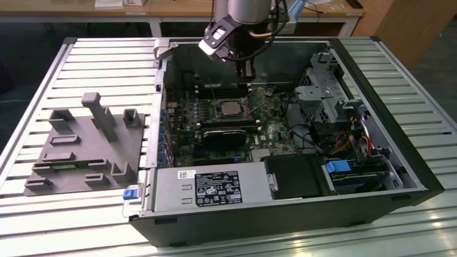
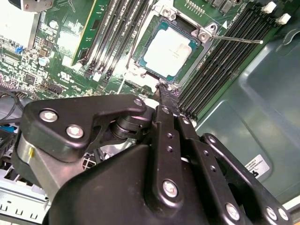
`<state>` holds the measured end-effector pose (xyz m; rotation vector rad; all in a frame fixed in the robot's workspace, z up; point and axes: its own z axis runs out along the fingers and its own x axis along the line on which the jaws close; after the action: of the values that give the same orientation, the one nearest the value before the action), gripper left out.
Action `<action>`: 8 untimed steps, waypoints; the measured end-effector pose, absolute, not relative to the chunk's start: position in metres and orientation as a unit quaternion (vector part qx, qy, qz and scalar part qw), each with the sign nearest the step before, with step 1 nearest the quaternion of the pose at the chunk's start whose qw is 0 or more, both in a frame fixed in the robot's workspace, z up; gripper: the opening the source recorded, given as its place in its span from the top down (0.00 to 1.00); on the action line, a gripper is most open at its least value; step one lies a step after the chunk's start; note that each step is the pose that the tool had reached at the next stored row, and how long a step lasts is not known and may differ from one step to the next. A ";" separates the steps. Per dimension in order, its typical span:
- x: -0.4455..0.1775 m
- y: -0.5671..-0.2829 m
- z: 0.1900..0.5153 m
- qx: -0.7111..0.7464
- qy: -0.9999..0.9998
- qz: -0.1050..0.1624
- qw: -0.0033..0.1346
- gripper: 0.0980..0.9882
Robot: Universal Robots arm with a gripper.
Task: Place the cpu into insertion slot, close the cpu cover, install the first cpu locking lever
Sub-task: 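Close the cpu cover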
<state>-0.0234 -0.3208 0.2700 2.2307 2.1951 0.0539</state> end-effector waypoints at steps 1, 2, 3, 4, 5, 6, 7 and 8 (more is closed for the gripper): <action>-0.023 -0.321 0.270 0.713 0.701 0.017 0.006 1.00; -0.023 -0.321 0.270 0.713 0.701 0.017 0.006 1.00; -0.022 -0.321 0.270 0.713 0.701 0.017 0.006 1.00; -0.022 -0.321 0.270 0.713 0.701 0.017 0.006 1.00; -0.022 -0.321 0.270 0.713 0.701 0.017 0.006 1.00; -0.021 -0.321 0.270 0.713 0.701 0.017 0.006 1.00; -0.021 -0.321 0.270 0.713 0.701 0.017 0.006 1.00; -0.021 -0.321 0.270 0.713 0.701 0.017 0.006 1.00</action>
<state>-0.0208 -0.3208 0.2700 2.2307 2.1950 0.0539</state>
